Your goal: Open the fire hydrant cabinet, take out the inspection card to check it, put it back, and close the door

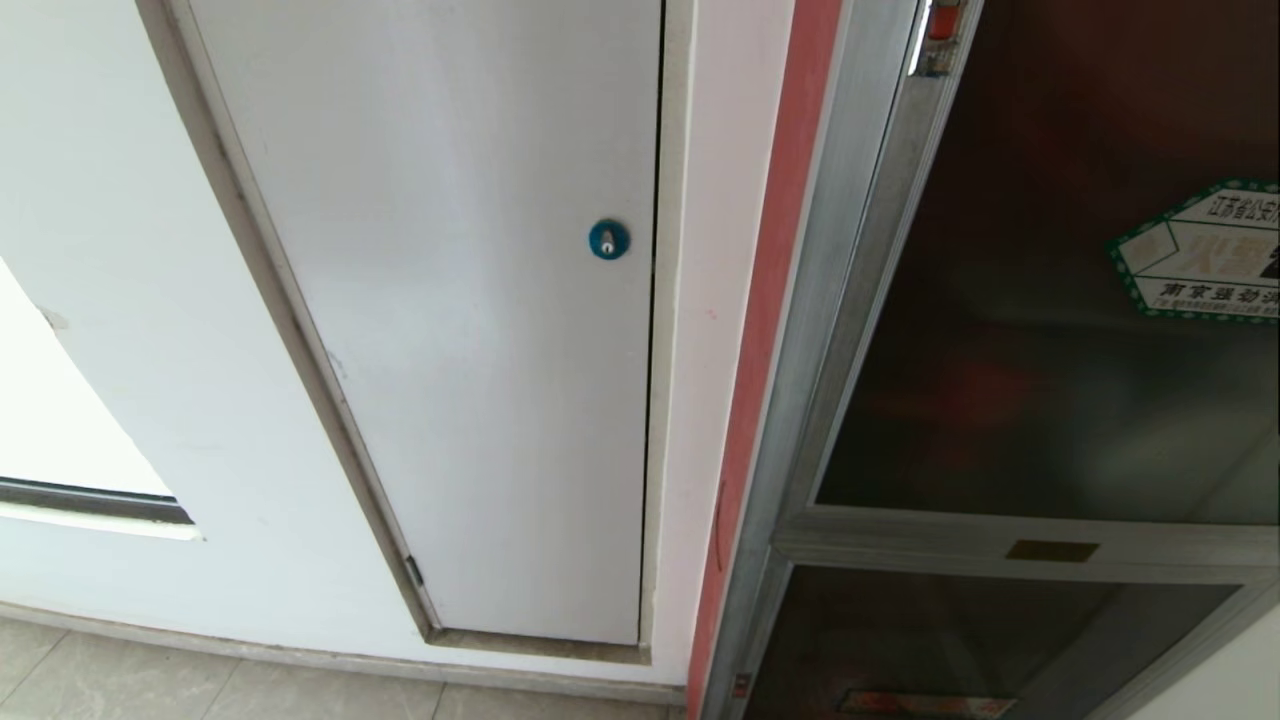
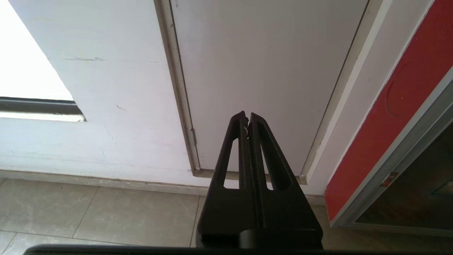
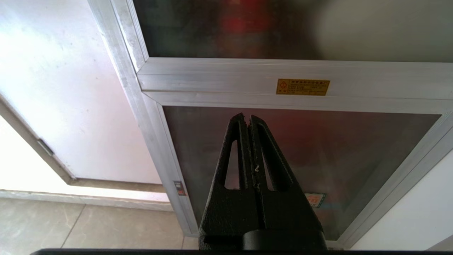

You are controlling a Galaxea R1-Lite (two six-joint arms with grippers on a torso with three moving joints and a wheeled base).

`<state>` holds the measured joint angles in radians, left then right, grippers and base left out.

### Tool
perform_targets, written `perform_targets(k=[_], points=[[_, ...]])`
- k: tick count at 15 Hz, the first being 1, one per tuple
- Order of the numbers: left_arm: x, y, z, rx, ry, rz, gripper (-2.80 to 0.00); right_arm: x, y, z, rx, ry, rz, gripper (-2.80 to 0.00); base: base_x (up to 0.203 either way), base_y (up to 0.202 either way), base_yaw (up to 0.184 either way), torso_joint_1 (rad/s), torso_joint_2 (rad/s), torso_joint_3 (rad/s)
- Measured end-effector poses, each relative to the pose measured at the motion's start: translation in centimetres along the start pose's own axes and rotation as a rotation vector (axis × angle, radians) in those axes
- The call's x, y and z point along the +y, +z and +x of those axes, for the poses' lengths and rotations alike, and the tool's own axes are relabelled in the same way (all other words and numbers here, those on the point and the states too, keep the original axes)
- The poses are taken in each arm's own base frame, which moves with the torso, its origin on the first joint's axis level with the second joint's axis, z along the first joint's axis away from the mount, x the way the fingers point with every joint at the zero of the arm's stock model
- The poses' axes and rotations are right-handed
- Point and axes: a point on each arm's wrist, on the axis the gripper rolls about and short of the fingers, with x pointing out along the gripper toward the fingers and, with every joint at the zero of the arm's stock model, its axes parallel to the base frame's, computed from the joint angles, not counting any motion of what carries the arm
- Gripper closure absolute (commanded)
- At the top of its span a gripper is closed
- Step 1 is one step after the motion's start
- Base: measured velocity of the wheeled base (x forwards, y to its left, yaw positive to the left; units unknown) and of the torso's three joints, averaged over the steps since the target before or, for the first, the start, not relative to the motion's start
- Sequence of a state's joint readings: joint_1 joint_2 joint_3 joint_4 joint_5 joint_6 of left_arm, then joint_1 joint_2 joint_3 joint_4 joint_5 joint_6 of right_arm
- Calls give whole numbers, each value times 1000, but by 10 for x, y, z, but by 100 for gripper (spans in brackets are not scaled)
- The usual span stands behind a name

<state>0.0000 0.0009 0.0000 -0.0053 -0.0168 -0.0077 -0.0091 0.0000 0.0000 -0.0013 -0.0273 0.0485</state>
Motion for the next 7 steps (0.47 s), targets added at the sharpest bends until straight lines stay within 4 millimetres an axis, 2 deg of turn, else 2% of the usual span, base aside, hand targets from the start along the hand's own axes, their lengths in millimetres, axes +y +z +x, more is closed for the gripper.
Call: perform_targets(k=[7], points=[[0, 0, 0, 0, 0, 0, 0, 0, 0, 0, 0, 0, 0, 0, 0, 0, 0, 0, 0, 0]])
